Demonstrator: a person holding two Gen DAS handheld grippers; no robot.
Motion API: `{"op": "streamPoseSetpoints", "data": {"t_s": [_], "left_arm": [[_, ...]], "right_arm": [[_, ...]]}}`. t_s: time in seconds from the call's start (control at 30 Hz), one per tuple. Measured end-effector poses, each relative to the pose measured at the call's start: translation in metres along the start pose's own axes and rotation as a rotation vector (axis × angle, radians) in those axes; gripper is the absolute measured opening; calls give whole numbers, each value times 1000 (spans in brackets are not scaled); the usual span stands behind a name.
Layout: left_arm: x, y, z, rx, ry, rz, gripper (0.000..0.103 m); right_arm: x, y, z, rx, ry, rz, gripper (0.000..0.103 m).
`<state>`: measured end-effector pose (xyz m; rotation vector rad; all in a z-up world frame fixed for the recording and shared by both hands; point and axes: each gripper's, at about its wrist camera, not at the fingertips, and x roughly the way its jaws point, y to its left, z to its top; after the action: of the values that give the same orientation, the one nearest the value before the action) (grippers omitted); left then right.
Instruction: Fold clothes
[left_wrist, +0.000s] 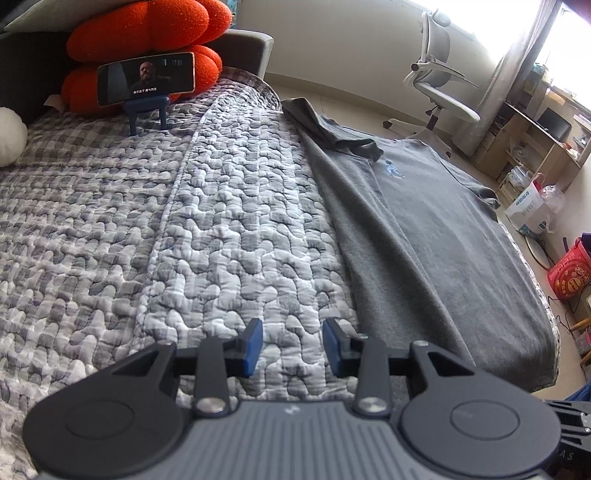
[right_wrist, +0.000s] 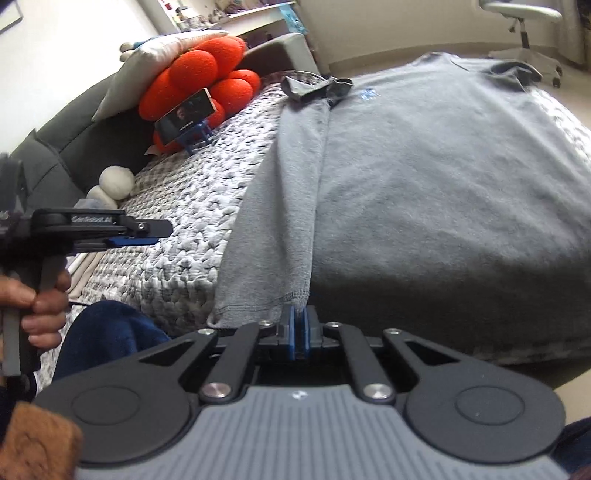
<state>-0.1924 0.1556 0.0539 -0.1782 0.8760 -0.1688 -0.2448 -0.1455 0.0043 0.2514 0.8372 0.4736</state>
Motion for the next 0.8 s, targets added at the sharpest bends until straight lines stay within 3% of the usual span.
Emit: {"op": "streamPoseSetpoints", "data": {"t_s": [0.1,0.3,0.5,0.6,0.8], "left_arm": [[0,-2,1,13,-1,2,36],[4,-9,4,23,9,11,36],[5,-18,1,39,31,18,38],[10,-28,-8,52,61,12,39],[21,-46,-23,97,101,-3,36]], "right_arm": [[-4,4,-1,-38,-26,-18,6],[20,-7,-9,-19,59,-68,7],[13,-3,-7,-62,15,-69,7],[21,-12,-10,-33,35,-72,8],[8,-15,-6,-16,-11,-41,8]]}}
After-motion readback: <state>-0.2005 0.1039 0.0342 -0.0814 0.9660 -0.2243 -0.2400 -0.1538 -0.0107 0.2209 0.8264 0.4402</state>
